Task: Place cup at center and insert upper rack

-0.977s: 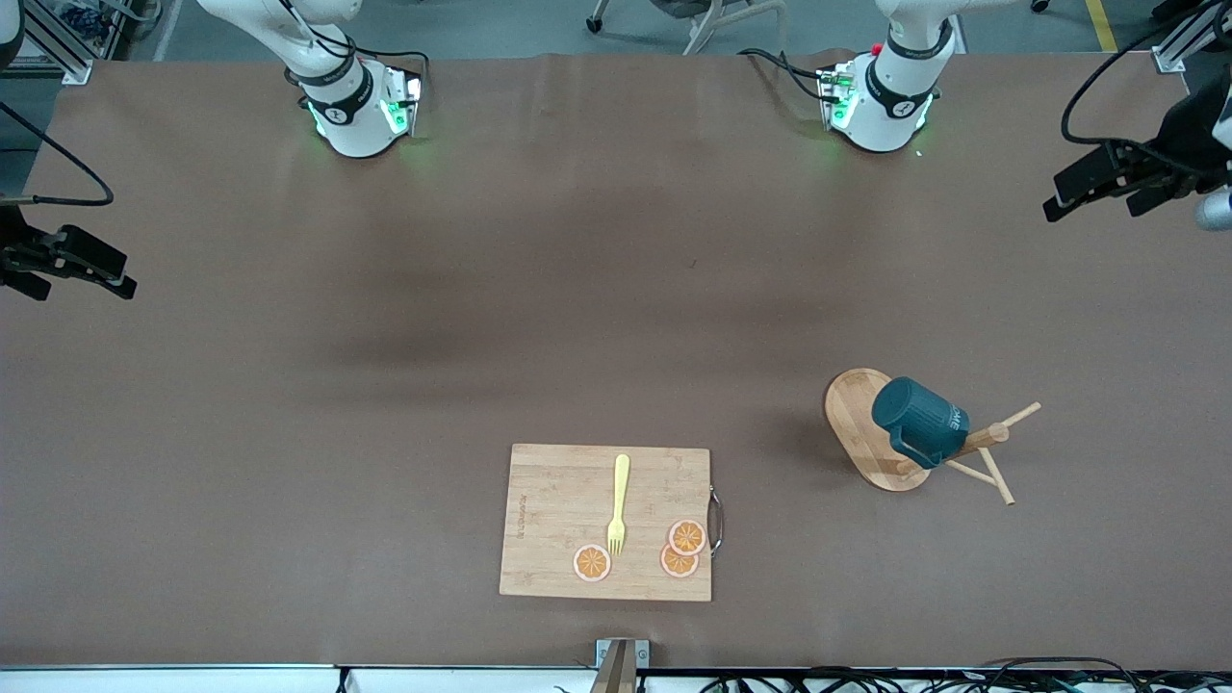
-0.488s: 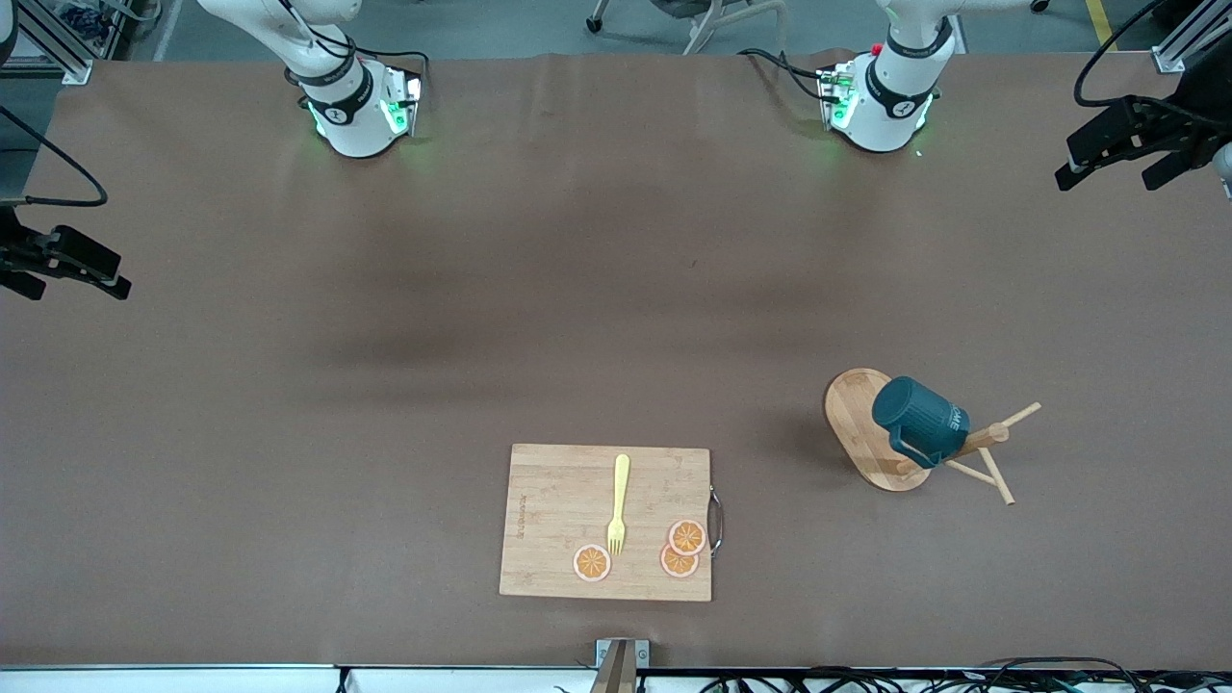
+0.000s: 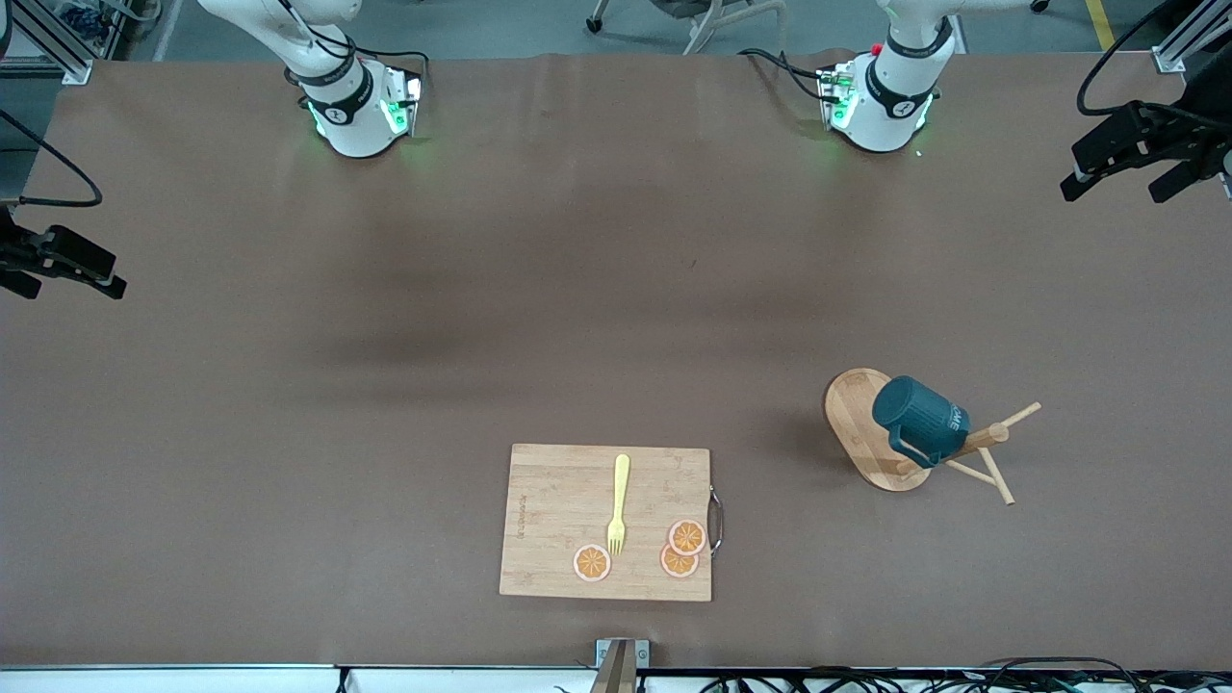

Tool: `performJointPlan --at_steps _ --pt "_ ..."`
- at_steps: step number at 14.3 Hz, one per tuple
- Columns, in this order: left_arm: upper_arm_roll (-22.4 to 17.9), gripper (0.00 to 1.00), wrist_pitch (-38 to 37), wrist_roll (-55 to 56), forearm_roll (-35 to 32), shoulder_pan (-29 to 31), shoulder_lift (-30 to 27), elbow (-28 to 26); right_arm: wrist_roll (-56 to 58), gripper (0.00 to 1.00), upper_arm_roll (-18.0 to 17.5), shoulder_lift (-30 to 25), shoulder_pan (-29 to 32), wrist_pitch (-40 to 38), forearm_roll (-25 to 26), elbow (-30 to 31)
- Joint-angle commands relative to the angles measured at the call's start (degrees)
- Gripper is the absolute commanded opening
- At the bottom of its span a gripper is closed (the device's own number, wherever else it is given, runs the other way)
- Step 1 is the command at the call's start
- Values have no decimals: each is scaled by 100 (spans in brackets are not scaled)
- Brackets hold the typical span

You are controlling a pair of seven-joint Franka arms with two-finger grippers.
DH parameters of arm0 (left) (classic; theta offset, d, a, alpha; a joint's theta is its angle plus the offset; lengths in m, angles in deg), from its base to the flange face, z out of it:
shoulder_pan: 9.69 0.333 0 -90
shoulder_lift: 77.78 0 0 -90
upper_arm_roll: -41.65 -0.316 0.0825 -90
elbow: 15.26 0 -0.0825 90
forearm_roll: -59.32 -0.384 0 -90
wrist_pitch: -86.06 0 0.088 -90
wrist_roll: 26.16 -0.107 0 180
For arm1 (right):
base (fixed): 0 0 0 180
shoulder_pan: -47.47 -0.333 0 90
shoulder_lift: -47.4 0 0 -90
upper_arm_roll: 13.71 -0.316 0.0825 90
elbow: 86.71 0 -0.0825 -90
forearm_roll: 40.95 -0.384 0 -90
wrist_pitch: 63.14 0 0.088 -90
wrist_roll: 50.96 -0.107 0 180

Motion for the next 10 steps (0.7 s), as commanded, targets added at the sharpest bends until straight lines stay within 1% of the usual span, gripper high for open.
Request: performJointPlan --at_steps 1,2,6,7,10 --pt "-18 100 160 -96 -233 -64 -20 -68 38 100 -67 -72 26 -36 32 37" --pt "-17 100 222 -104 -365 -82 50 -68 38 100 -67 -72 17 -36 59 37" --pt "-17 100 722 -113 -488 -117 401 -7 -32 100 -76 -72 -9 -36 68 37" --pt "-17 100 741 -122 -585 -100 420 2 -41 100 -67 -72 -1 -53 68 37" --pt "-26 100 960 -131 -595 -82 516 2 -24 100 -59 -72 17 -185 68 37"
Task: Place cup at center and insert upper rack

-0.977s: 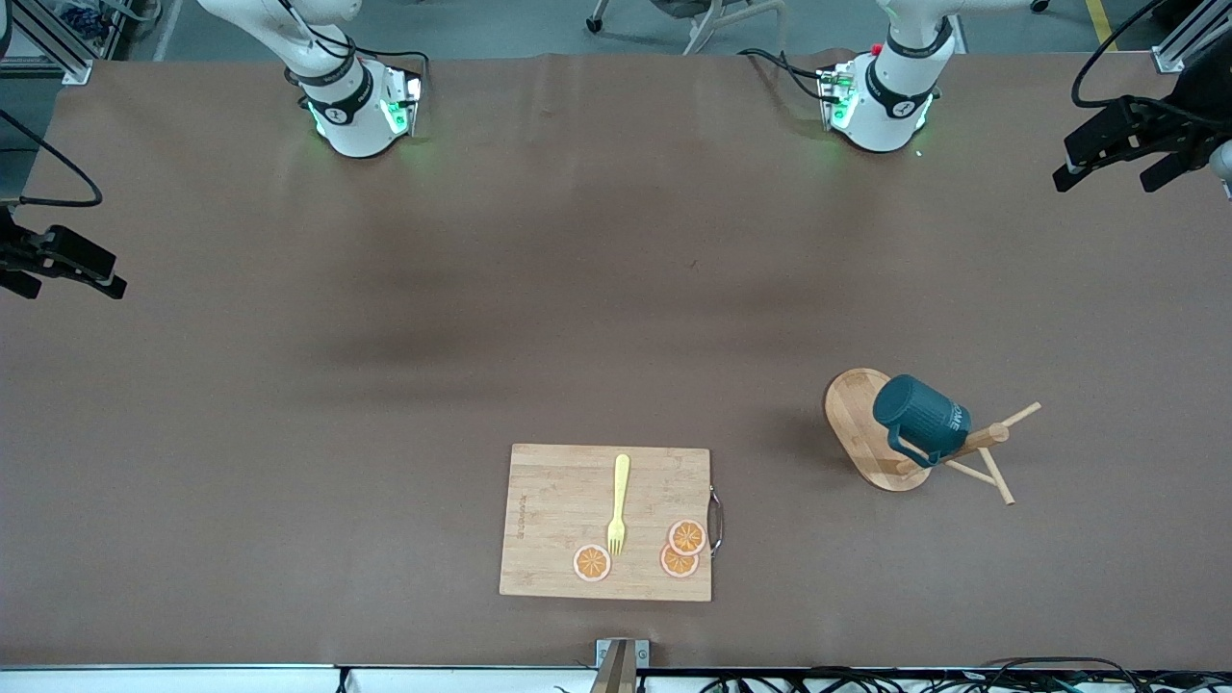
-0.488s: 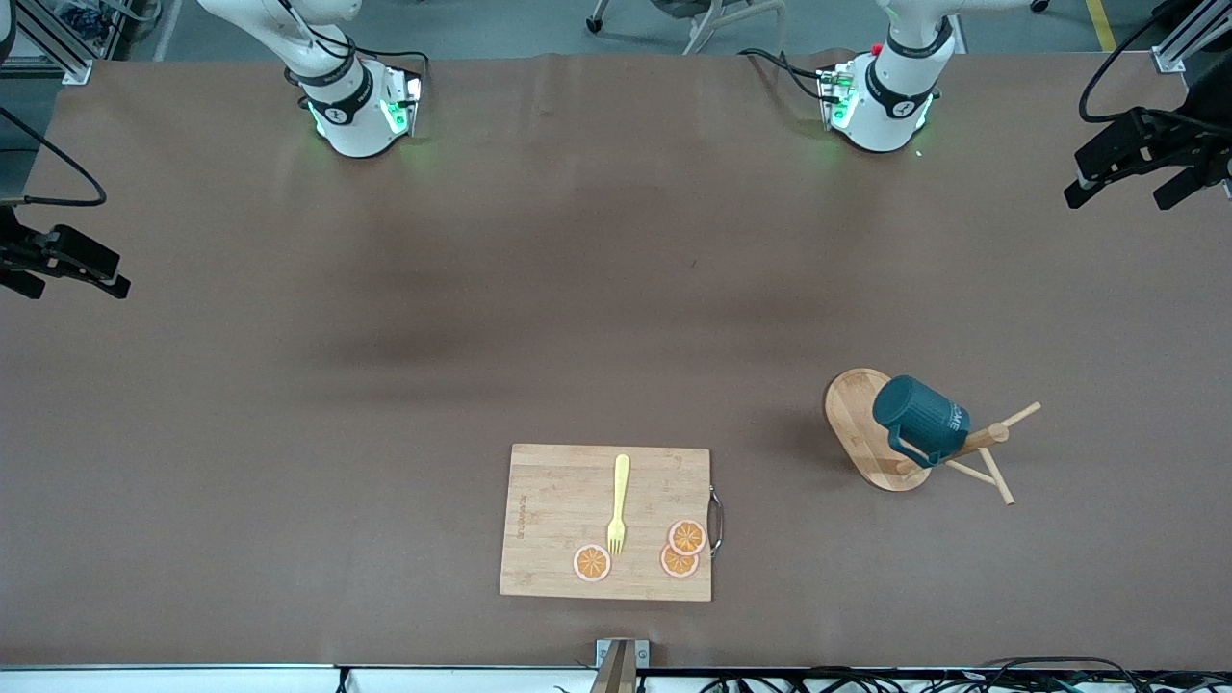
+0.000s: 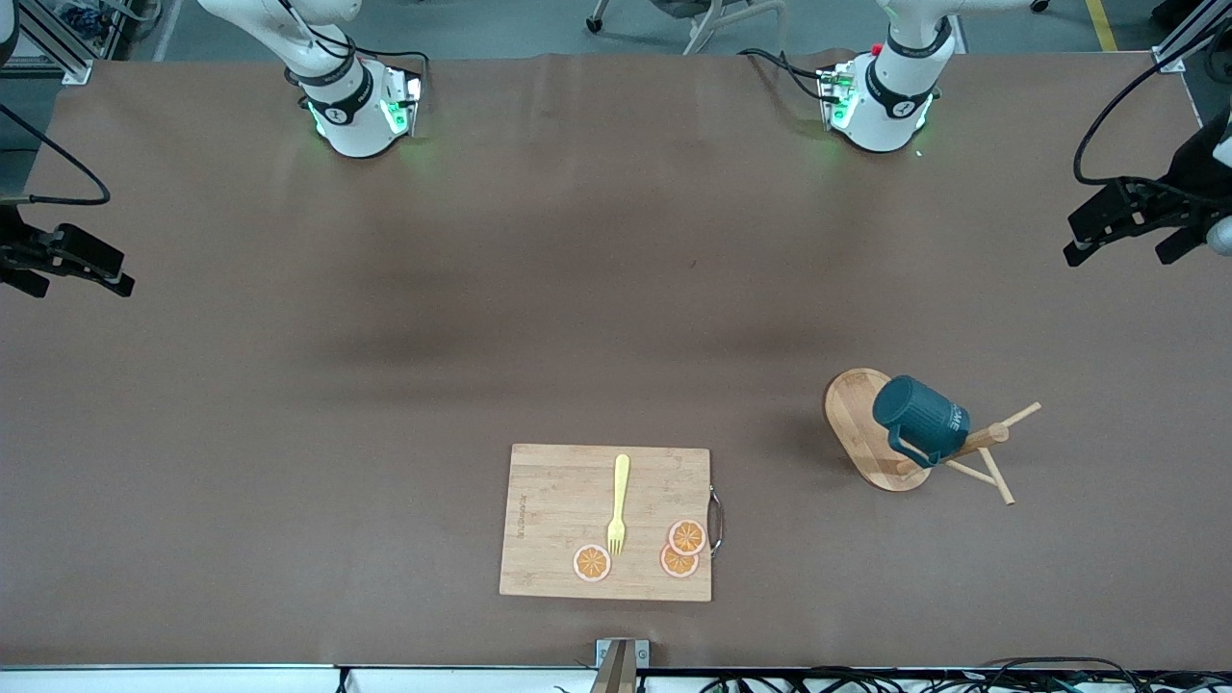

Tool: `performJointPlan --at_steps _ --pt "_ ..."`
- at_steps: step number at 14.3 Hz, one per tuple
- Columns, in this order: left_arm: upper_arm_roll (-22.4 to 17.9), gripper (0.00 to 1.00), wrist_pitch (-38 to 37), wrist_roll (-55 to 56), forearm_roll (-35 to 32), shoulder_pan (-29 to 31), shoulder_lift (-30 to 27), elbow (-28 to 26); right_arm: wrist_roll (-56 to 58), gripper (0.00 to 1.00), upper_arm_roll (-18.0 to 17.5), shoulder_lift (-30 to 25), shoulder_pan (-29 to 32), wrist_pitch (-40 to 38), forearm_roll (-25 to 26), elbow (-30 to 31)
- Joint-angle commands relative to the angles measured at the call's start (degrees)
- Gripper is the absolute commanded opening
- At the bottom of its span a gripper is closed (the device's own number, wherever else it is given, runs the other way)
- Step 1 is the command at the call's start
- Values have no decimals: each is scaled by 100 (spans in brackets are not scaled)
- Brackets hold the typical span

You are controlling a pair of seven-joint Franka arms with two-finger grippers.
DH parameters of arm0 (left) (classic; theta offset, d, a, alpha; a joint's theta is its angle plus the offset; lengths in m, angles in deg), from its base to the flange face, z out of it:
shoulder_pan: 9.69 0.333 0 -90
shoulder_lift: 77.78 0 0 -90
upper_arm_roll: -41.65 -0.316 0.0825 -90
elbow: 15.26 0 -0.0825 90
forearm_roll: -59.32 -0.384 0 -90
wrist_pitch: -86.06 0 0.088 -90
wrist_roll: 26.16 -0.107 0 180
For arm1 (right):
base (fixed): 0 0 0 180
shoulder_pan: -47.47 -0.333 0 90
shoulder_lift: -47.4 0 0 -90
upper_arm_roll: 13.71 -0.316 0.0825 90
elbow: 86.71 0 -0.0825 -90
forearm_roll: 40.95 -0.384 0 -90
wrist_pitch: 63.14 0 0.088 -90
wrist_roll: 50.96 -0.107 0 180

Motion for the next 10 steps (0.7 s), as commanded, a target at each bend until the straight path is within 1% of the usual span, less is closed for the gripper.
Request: performJointPlan --at_steps 1,5,7,10 --pt "-20 100 131 -117 -91 -27 49 70 -24 100 -15 -72 30 -61 67 37" --pt "-20 100 148 -143 -30 -71 154 78 -24 100 -6 -72 22 -8 85 37" --pt "-28 100 157 -213 101 -1 137 87 -24 100 -15 -72 4 1 85 37" --pt "-46 100 -79 -292 146 35 40 34 -15 100 -24 -72 -5 62 102 37"
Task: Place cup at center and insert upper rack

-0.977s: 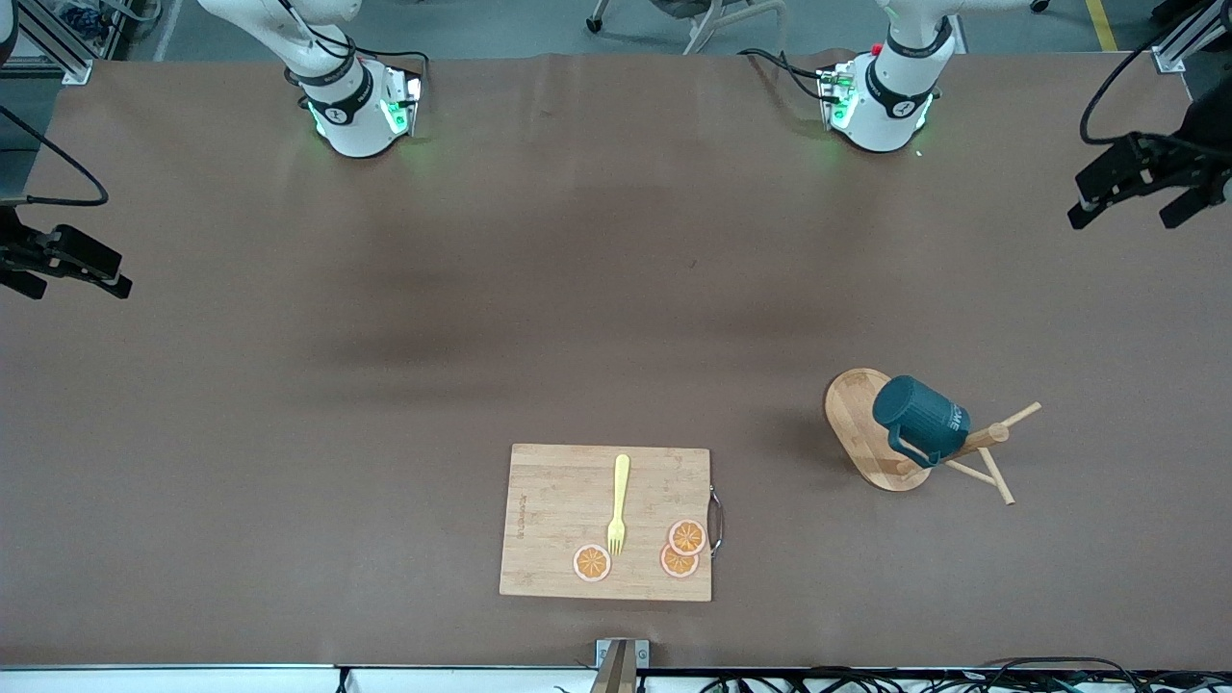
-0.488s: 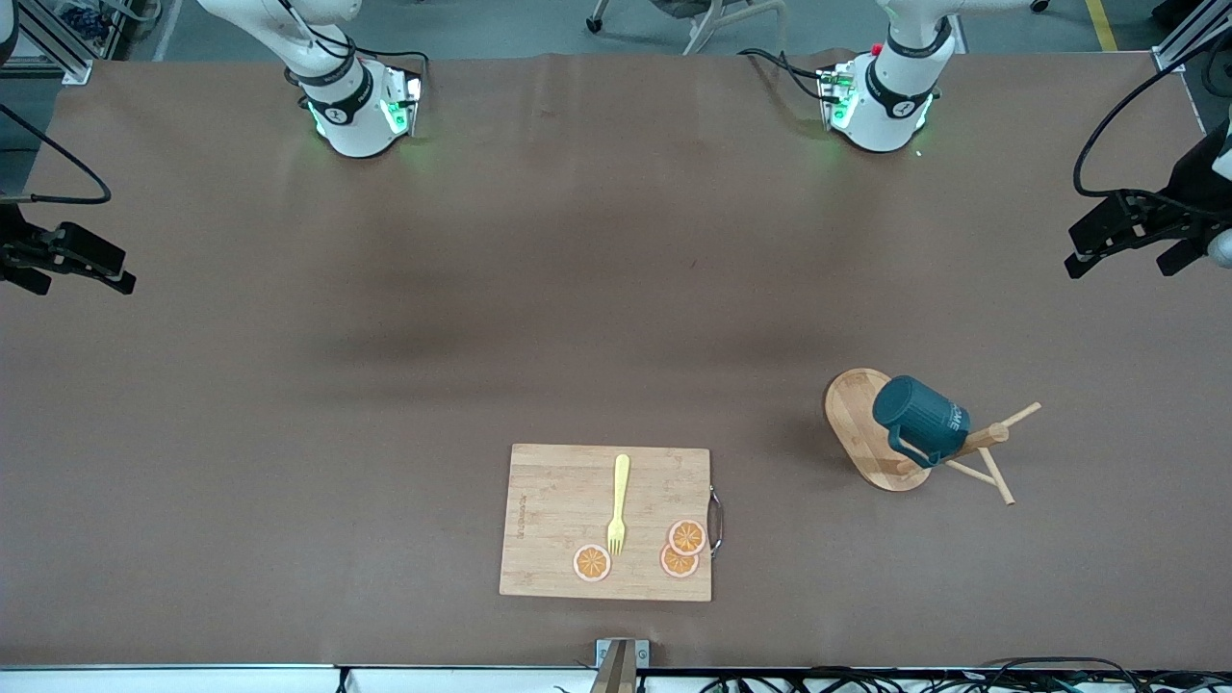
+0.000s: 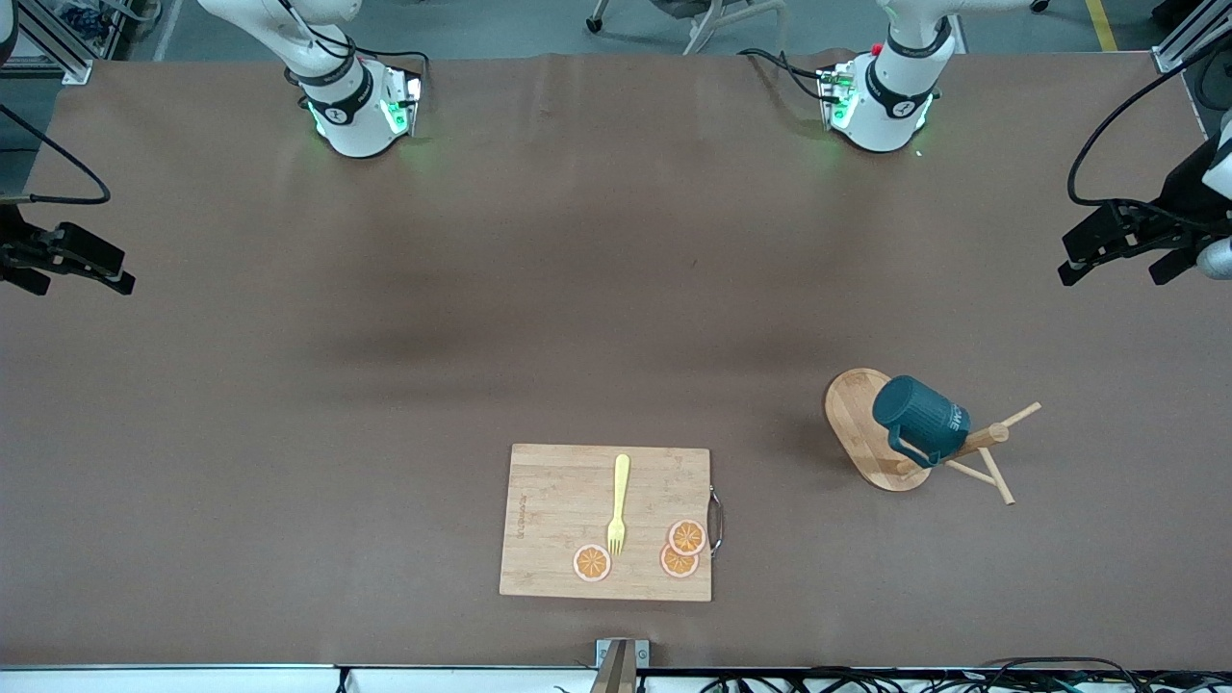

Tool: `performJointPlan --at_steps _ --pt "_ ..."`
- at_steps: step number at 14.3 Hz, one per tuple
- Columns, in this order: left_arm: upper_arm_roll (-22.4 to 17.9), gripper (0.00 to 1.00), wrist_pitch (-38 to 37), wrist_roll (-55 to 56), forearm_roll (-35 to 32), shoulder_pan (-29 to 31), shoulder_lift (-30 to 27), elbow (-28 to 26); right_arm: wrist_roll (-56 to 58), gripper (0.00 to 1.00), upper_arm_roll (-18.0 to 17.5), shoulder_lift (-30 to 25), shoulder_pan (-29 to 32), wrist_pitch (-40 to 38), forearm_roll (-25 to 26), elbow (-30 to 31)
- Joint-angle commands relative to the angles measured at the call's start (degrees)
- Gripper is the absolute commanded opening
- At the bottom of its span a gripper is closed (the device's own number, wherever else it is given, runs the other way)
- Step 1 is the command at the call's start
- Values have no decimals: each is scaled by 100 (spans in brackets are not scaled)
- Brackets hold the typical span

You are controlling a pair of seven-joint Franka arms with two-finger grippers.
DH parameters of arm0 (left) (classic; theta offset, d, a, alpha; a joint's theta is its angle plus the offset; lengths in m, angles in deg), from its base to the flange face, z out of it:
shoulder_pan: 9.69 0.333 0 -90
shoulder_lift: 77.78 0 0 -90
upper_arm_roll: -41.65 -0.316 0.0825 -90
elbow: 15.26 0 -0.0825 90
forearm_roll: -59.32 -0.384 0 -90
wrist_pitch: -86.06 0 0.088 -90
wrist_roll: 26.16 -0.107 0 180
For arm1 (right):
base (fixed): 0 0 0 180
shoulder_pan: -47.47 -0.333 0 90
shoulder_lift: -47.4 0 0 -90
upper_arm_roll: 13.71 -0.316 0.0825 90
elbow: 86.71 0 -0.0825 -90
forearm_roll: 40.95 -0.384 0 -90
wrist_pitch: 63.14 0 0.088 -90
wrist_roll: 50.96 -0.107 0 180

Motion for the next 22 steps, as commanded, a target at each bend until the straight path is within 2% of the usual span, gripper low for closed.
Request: performJointPlan --at_steps 1,4,7,11,22 --pt "-29 100 -268 -161 79 16 -148 23 -6 100 -25 -72 -5 84 100 46" --pt "-20 100 -471 -100 62 7 -193 14 -15 100 -25 -72 4 215 170 98" --pt "-12 100 -620 -55 70 -2 -166 14 -24 100 -25 -160 13 575 162 440" --pt "-12 100 -691 -38 70 16 -166 14 -41 100 -17 -344 21 602 144 687" --pt "-20 100 -691 -46 79 25 -140 14 -33 100 -25 -345 4 532 92 687"
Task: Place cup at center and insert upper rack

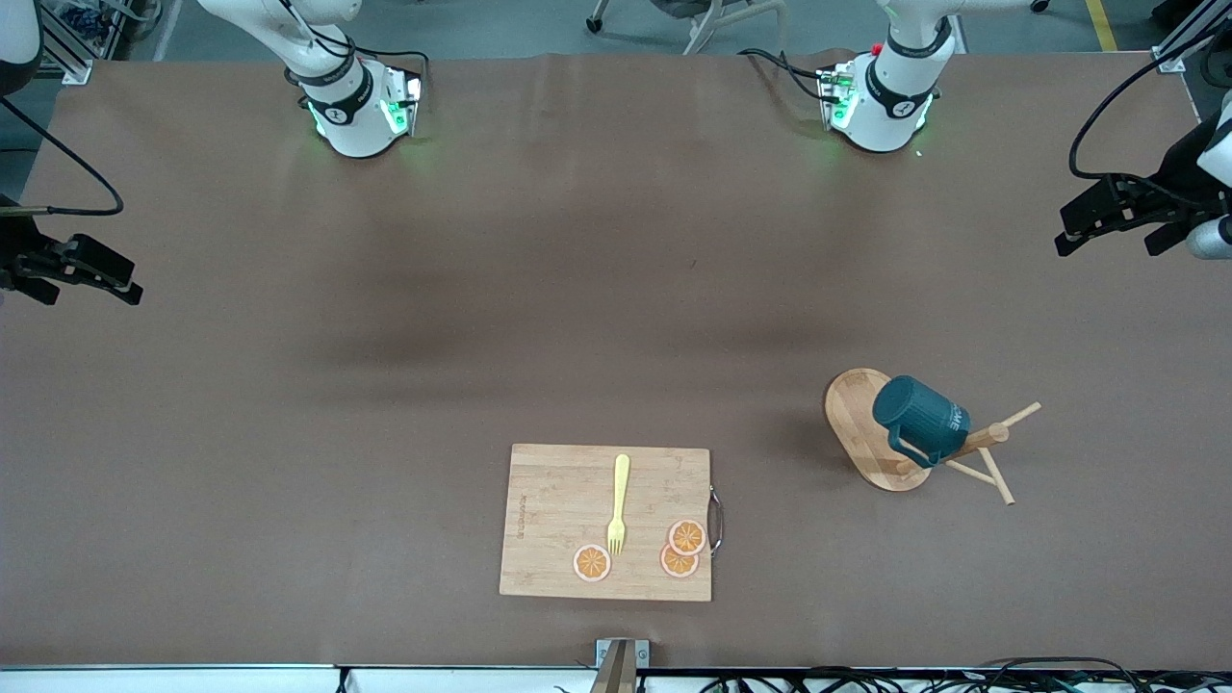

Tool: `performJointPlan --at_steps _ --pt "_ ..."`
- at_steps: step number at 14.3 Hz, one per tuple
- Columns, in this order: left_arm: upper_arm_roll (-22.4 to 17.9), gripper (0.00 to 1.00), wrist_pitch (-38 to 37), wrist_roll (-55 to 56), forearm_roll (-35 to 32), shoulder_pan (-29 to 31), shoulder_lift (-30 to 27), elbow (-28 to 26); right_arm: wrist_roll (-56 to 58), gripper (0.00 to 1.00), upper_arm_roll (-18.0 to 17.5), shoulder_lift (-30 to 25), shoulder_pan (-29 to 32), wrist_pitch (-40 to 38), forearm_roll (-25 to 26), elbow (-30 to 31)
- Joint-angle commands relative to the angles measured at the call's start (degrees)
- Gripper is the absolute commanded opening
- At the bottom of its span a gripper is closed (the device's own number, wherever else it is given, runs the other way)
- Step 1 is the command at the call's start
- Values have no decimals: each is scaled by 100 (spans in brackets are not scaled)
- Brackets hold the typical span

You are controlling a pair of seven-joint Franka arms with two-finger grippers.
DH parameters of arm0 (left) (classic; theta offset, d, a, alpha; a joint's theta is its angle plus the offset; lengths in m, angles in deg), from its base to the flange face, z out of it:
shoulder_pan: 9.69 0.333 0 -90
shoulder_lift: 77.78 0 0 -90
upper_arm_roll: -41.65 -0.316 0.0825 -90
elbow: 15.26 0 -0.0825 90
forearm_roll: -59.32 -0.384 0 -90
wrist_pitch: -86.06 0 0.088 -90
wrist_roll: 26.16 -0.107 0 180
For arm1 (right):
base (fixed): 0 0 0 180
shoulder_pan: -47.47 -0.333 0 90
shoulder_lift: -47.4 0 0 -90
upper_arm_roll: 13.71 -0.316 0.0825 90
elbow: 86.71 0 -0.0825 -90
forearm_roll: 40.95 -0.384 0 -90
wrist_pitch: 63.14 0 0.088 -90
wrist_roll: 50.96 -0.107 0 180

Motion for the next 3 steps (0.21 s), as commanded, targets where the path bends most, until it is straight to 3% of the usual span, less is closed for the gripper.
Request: performJointPlan --at_steps 1,3 --pt "-10 100 -66 -22 77 21 -25 11 -29 100 -44 -199 4 27 48 207" --pt "-10 100 -66 -22 77 21 -25 11 -29 100 -35 -190 21 -17 48 207"
